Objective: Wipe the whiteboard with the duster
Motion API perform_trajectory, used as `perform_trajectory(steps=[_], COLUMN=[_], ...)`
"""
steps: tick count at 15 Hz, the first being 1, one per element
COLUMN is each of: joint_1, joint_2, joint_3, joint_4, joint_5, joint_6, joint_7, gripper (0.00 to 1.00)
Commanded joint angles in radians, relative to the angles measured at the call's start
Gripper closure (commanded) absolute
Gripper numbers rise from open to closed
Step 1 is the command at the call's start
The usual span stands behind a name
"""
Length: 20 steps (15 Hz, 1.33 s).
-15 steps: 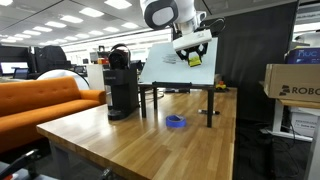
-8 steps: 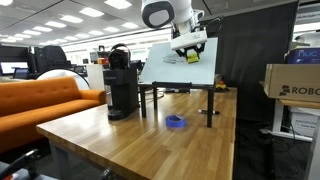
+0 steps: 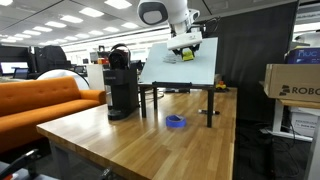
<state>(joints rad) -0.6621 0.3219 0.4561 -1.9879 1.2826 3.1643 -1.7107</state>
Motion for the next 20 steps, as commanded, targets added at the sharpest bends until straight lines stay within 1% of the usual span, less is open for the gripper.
perform_trajectory(steps=[1, 3, 6, 12, 20], joint_1=[-0.064, -0.080, -0.085, -0.060, -0.032], joint_2=[0.015, 0.012, 0.006, -0.021, -0.049], joint_3=[0.069, 0.082, 0.082, 0.054, 0.017], joint_4=[0.030, 0.031, 0.026, 0.006, -0.028], joint_5=[0.128, 0.198, 0.299, 0.522, 0.856], joint_6=[0.003, -0.005, -0.015, -0.058, -0.168], joint_7=[-0.172, -0.260, -0.383, -0.631, -0.991], gripper=[0.54, 0.55, 0.55, 0.56, 0.56])
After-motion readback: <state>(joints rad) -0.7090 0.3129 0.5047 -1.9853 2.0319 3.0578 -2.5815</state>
